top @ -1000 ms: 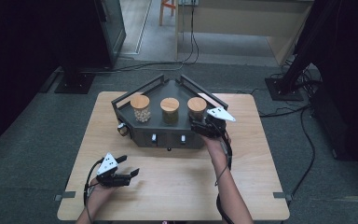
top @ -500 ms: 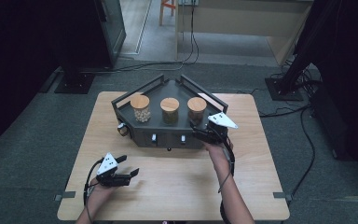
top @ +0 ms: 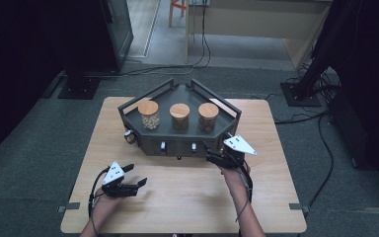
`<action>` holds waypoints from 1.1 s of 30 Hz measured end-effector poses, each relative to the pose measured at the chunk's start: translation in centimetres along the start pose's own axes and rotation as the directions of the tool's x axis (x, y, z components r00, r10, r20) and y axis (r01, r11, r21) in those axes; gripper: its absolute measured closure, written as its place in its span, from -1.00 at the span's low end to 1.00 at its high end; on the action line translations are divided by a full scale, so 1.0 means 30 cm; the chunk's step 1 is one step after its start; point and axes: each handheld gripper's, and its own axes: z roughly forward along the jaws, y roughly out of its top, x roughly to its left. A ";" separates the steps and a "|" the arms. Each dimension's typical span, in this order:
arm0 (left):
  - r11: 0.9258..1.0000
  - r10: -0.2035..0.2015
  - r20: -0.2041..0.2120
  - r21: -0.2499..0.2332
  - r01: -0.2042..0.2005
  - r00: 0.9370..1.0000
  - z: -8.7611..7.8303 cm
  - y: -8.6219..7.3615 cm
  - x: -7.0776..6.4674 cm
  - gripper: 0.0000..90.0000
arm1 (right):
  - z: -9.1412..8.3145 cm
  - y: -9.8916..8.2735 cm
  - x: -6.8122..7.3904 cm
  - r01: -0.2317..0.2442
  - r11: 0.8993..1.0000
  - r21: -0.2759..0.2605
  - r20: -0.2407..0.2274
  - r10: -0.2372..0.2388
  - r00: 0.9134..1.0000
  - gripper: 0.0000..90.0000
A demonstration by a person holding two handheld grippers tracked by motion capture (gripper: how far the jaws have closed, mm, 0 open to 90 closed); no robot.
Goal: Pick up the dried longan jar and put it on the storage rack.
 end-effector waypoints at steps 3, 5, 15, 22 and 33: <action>1.000 0.001 0.001 0.003 -0.001 1.000 0.001 0.002 0.000 -0.58 | -0.032 -0.032 -0.001 -0.008 1.000 -0.015 -0.001 0.007 1.000 -0.62; 1.000 0.001 0.001 0.006 -0.001 1.000 0.002 0.003 0.000 -0.58 | -0.053 -0.051 -0.002 -0.013 1.000 -0.028 0.000 0.013 1.000 -0.62; 1.000 0.004 -0.001 0.006 -0.004 1.000 0.000 0.001 -0.001 -0.58 | -0.119 -0.105 -0.018 -0.032 0.996 -0.079 -0.020 0.030 0.999 -0.62; 1.000 0.002 -0.004 0.008 -0.002 1.000 0.000 0.001 0.000 -0.58 | -0.134 -0.134 -0.022 0.006 0.998 -0.067 -0.011 -0.006 1.000 -0.62; 1.000 0.003 -0.004 0.011 -0.003 1.000 0.003 0.003 -0.002 -0.58 | -0.146 -0.190 -0.019 0.098 0.994 -0.039 0.014 -0.098 0.995 -0.62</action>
